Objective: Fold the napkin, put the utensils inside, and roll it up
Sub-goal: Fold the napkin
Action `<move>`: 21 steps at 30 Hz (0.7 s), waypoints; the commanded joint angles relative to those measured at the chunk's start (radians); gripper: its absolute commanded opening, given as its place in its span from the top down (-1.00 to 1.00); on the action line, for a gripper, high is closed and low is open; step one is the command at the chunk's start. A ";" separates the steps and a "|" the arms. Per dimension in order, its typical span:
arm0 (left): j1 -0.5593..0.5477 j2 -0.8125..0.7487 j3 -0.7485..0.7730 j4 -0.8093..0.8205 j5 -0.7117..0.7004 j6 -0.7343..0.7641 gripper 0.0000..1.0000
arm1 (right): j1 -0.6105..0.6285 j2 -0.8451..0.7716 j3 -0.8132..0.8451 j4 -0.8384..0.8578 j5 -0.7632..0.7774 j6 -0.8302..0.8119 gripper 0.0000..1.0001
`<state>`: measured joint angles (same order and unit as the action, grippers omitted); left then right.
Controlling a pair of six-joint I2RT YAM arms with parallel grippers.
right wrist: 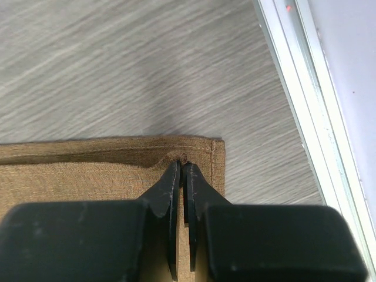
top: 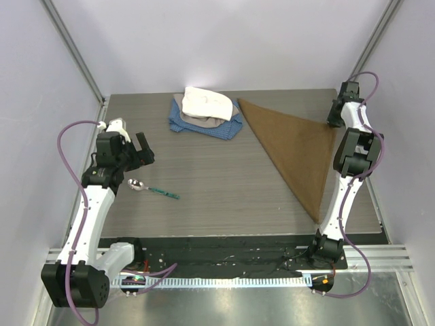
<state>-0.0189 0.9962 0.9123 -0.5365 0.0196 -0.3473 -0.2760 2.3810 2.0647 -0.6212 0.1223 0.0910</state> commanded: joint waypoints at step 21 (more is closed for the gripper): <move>0.005 -0.027 0.025 0.021 0.003 0.011 -1.00 | -0.040 -0.158 -0.141 0.017 0.161 0.024 0.96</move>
<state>-0.0189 0.9897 0.9123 -0.5362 0.0200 -0.3473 -0.3031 2.2963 1.9411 -0.6182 0.2276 0.0963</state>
